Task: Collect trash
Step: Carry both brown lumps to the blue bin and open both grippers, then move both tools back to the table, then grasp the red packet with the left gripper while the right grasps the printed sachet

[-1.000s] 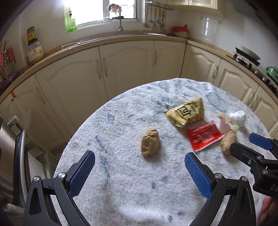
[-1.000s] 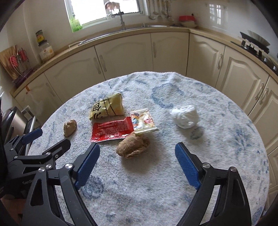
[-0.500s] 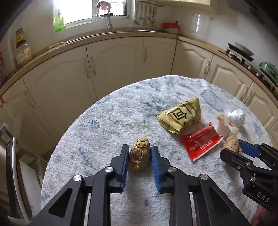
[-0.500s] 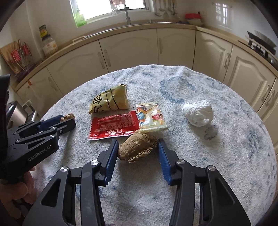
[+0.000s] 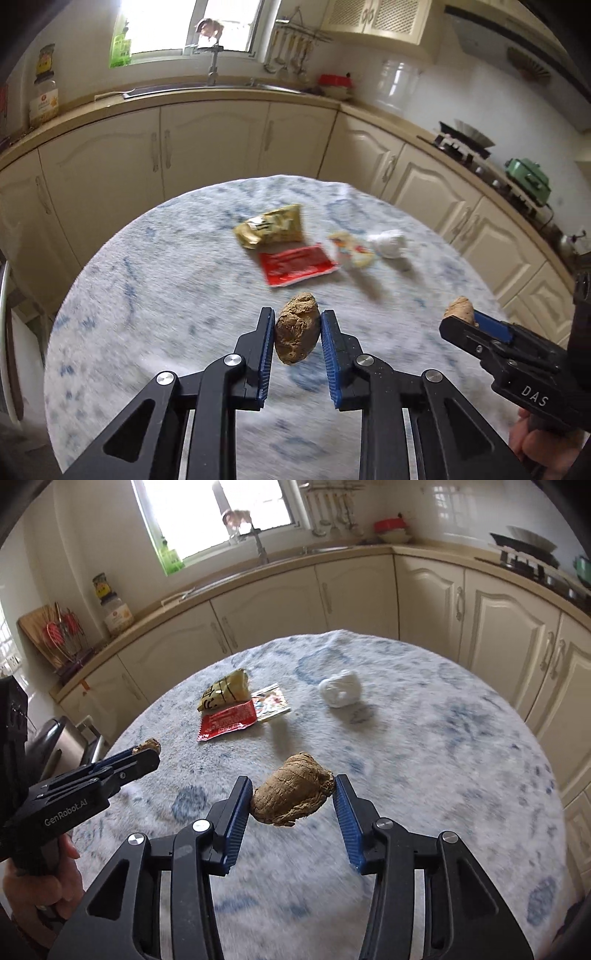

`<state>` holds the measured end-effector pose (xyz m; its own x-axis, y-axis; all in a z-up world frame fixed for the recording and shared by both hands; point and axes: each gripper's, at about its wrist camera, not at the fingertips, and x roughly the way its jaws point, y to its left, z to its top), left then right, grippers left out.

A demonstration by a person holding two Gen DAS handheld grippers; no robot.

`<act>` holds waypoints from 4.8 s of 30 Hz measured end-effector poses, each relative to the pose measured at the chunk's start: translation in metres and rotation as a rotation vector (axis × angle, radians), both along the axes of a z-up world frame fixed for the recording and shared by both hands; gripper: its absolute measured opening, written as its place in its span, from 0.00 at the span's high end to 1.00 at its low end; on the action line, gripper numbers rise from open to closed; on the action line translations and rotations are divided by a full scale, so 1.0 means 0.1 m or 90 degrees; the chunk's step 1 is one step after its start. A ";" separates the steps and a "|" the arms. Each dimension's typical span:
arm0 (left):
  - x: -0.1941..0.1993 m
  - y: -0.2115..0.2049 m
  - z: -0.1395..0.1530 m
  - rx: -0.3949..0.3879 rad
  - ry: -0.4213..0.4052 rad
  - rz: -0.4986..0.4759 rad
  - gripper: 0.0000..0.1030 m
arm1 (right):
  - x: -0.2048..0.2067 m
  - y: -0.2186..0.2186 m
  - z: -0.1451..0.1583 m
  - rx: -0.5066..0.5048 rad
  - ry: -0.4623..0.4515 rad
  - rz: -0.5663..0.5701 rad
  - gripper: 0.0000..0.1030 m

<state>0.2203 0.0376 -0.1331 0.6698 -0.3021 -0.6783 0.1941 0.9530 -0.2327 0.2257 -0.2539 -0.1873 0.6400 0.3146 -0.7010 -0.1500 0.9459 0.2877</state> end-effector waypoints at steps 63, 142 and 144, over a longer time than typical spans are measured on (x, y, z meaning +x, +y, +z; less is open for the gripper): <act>-0.14 -5.87 -1.04 0.126 0.174 -0.476 0.24 | -2.44 -4.29 -1.06 0.077 0.144 -0.577 0.24; 0.91 -0.36 -0.23 0.137 0.096 0.054 0.02 | 1.53 0.60 -0.45 -0.059 0.117 0.081 0.71; 0.94 -0.41 -0.28 0.141 0.099 0.048 0.03 | 1.47 0.53 -0.42 -0.060 0.114 0.077 0.71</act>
